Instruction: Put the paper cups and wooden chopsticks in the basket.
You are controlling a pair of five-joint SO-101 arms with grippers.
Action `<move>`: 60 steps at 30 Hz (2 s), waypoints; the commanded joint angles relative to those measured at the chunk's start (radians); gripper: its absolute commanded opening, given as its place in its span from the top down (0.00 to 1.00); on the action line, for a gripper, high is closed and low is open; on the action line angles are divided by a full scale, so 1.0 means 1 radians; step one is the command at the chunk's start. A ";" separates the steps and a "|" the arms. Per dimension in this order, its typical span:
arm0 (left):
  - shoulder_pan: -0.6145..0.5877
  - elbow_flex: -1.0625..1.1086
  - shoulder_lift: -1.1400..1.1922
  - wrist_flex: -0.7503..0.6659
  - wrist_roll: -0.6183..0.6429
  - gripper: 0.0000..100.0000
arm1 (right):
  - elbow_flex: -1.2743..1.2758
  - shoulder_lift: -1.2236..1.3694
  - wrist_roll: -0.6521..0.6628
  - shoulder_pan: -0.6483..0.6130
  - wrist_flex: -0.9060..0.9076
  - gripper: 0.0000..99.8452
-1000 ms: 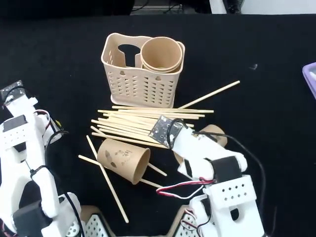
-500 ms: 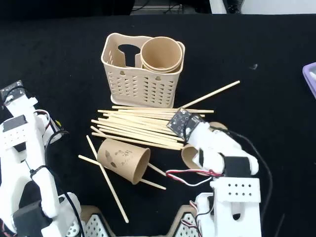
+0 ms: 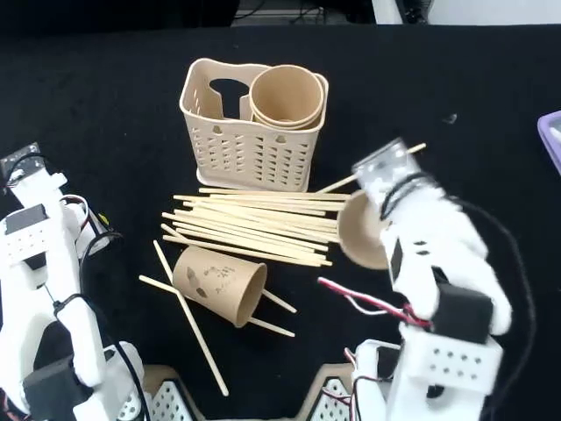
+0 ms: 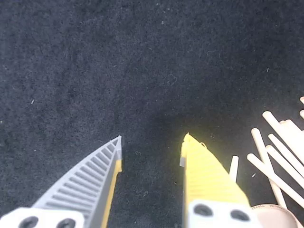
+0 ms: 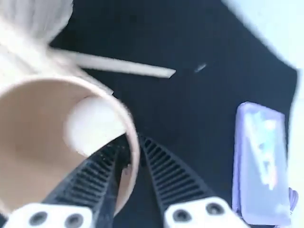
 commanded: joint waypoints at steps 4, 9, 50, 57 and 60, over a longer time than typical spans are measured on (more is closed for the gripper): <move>-0.004 -0.050 -0.028 -0.012 0.005 0.79 | -0.346 -0.008 -0.292 -0.130 -0.011 0.99; -0.004 -0.050 -0.028 -0.012 0.005 0.79 | -0.568 0.148 -0.479 -0.276 -0.098 0.99; -0.002 -0.048 -0.028 -0.006 0.006 0.79 | -1.822 1.336 -0.690 -0.450 0.419 0.78; -0.002 -0.048 -0.028 -0.006 0.006 0.79 | -1.824 1.194 -0.615 -0.445 0.519 0.86; -0.002 -0.048 -0.028 -0.006 0.006 0.79 | -1.630 1.086 -0.592 -0.420 0.519 0.85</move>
